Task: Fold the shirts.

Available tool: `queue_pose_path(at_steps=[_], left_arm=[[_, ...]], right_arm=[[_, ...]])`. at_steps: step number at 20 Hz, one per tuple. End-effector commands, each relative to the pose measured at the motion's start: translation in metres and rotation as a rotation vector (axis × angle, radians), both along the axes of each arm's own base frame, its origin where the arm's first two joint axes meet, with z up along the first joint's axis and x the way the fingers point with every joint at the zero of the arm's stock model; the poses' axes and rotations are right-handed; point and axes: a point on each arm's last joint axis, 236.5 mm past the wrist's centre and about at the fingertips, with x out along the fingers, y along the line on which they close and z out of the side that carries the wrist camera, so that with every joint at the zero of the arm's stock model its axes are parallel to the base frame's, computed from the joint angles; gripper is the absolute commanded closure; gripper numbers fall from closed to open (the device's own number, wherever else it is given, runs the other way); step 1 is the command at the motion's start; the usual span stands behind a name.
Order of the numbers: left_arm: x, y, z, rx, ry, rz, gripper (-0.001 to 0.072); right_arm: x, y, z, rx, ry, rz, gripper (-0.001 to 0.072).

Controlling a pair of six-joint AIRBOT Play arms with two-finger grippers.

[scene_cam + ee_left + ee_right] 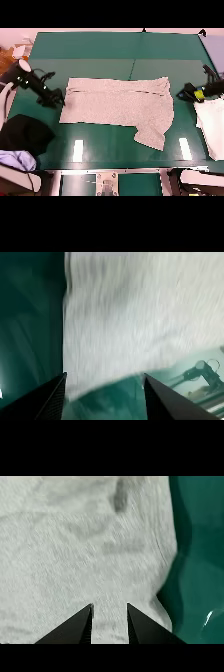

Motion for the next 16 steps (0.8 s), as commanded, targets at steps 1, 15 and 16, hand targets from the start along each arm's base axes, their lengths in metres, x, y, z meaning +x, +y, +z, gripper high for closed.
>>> queue_pose_path(at_steps=[1, 15, 16], left_arm=[[-0.075, 0.005, -0.004, 0.07, 0.019, 0.059, 0.0161], [-0.036, -0.05, -0.027, -0.109, -0.542, 0.834, 0.016], [-0.03, -0.046, -0.03, -0.103, -0.545, 0.871, 0.016]], right_arm=[[-0.074, -0.014, -0.011, -0.002, 0.065, -0.126, 0.0444], [-0.139, 0.042, -0.083, 0.196, 0.053, -0.42, 0.0303], [-0.143, 0.045, -0.087, 0.204, 0.066, -0.421, 0.03]])
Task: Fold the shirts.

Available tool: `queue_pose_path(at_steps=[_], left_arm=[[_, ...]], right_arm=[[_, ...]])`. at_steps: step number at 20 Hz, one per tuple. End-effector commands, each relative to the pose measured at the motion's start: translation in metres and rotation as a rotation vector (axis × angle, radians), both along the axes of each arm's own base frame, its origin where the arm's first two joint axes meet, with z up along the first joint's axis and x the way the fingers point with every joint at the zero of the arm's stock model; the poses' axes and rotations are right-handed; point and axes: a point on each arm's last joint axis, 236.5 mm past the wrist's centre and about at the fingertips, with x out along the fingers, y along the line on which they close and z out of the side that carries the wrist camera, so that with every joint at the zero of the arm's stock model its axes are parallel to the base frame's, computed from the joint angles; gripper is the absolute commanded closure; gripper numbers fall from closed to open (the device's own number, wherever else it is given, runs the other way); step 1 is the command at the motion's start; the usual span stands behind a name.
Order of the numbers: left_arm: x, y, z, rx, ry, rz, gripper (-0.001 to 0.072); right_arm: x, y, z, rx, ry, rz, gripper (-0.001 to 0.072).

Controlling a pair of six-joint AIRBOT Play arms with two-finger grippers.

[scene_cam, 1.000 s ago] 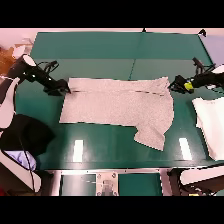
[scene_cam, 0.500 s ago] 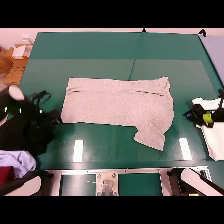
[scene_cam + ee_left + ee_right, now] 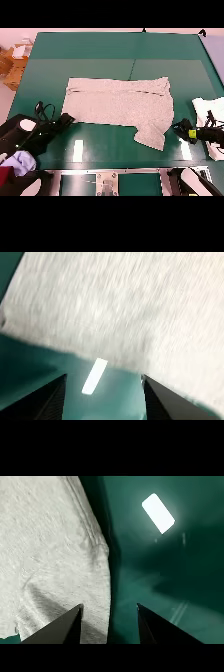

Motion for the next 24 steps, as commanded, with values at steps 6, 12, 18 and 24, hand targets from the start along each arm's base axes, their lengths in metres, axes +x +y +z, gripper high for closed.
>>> queue_pose_path(at_steps=[6, 12, 18, 24], left_arm=[[0.033, 0.014, -0.016, -0.006, -0.045, 0.21, 0.0659], [0.047, 0.004, 0.003, 0.01, -0.104, 0.118, 0.0686], [0.041, -0.007, 0.005, 0.008, -0.094, 0.037, 0.0686], [0.024, 0.004, -0.002, 0.002, -0.028, -0.038, 0.0686]], right_arm=[[-0.015, 0.052, -0.018, 0.076, 0.027, 0.09, 0.0261], [-0.001, 0.056, -0.012, 0.1, -0.023, 0.063, 0.0323], [0.014, 0.072, -0.005, 0.212, -0.073, 0.048, 0.0552], [0.018, 0.081, 0.007, 0.254, -0.124, 0.079, 0.0698]])
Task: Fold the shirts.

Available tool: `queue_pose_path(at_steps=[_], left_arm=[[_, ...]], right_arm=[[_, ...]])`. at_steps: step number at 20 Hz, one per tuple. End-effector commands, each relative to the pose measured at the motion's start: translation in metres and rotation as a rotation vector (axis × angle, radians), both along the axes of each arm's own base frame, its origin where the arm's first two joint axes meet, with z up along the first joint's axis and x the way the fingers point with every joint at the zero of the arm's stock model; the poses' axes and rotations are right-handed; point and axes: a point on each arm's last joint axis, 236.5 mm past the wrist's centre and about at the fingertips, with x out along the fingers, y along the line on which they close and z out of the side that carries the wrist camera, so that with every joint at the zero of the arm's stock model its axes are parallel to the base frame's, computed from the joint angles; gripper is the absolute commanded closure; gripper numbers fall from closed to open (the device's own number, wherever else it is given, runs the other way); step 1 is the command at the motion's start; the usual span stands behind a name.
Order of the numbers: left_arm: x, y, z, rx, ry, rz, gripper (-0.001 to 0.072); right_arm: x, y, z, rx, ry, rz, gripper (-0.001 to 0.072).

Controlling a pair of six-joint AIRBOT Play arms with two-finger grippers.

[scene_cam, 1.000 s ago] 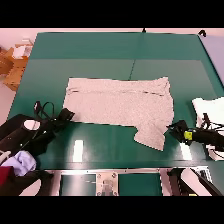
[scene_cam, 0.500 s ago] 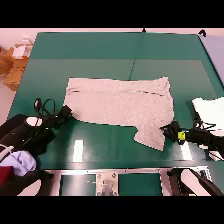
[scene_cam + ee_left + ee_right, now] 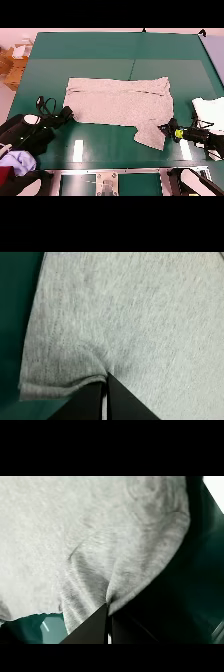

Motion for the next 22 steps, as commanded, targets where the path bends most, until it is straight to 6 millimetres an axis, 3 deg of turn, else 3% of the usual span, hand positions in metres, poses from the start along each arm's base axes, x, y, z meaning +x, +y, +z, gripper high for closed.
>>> queue_pose_path(at_steps=[1, 5, 9, 11, 14, 16, 19, 22], left_arm=[[-0.014, 0.008, -0.004, -0.017, 0.052, -0.054, 0.0686], [-0.022, 0.02, -0.004, -0.043, 0.076, -0.079, 0.0686], [-0.031, 0.014, -0.004, -0.053, 0.088, -0.135, 0.0686], [-0.043, 0.008, -0.006, -0.049, 0.114, -0.198, 0.0686], [-0.059, 0.006, -0.008, -0.024, 0.155, -0.287, 0.0687], [-0.058, 0.016, -0.004, 0.032, 0.18, -0.318, 0.0687], [-0.041, 0.027, 0.018, 0.093, 0.174, -0.337, 0.0687], [-0.039, 0.045, 0.033, 0.176, 0.212, -0.365, 0.0687]], right_arm=[[0.002, 0.008, 0.008, 0.034, -0.033, 0.024, 0.0698], [0.005, 0.005, 0.014, 0.024, -0.05, 0.039, 0.0699], [0.008, -0.008, 0.024, 0.04, -0.066, 0.004, 0.0699], [-0.004, -0.014, 0.021, 0.046, -0.023, -0.001, 0.0699], [-0.028, -0.042, 0.011, -0.04, 0.097, -0.07, 0.0699], [-0.025, -0.061, 0.021, -0.091, 0.072, -0.149, 0.07], [-0.018, -0.076, 0.042, -0.152, 0.039, -0.178, 0.07], [-0.027, -0.09, 0.049, -0.217, 0.096, -0.158, 0.07]])
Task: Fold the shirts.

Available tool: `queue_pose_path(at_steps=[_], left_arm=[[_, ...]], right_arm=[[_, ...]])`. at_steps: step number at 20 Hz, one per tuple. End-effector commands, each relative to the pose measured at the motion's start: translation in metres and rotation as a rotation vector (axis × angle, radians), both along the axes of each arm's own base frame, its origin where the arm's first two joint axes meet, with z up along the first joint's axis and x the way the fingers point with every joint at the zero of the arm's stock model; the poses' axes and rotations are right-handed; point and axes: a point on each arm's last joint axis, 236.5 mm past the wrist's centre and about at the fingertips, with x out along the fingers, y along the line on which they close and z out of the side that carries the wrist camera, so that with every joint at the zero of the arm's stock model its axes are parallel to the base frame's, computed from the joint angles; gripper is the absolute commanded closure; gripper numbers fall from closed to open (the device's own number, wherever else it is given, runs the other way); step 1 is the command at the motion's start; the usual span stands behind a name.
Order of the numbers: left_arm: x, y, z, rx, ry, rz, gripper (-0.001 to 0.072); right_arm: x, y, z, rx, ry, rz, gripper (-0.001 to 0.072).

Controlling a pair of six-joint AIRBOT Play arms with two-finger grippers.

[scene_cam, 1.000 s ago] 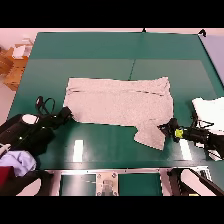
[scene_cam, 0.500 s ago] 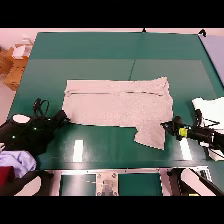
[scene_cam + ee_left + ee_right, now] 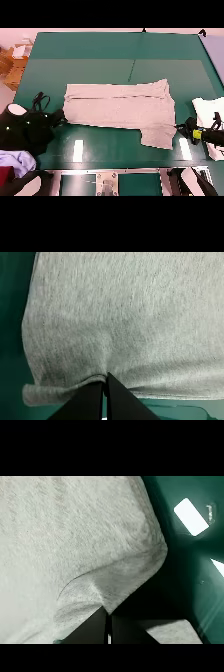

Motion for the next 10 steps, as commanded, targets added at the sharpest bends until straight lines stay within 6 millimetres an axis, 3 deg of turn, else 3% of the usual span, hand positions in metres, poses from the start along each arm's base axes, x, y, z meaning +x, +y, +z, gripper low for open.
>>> queue_pose_path(at_steps=[1, 5, 10], left_arm=[[-0.002, 0.021, 0.014, 0.107, 0.043, -0.048, 0.0687], [0.034, 0.02, 0.046, 0.089, -0.06, -0.023, 0.0687], [0.089, 0.011, 0.059, 0.01, -0.113, 0.008, 0.0687]], right_arm=[[-0.003, -0.021, 0.015, -0.072, 0.035, -0.021, 0.0701], [0.05, -0.021, 0.069, -0.081, -0.168, -0.024, 0.07], [0.128, 0.002, 0.088, -0.059, -0.271, 0.041, 0.0699]])
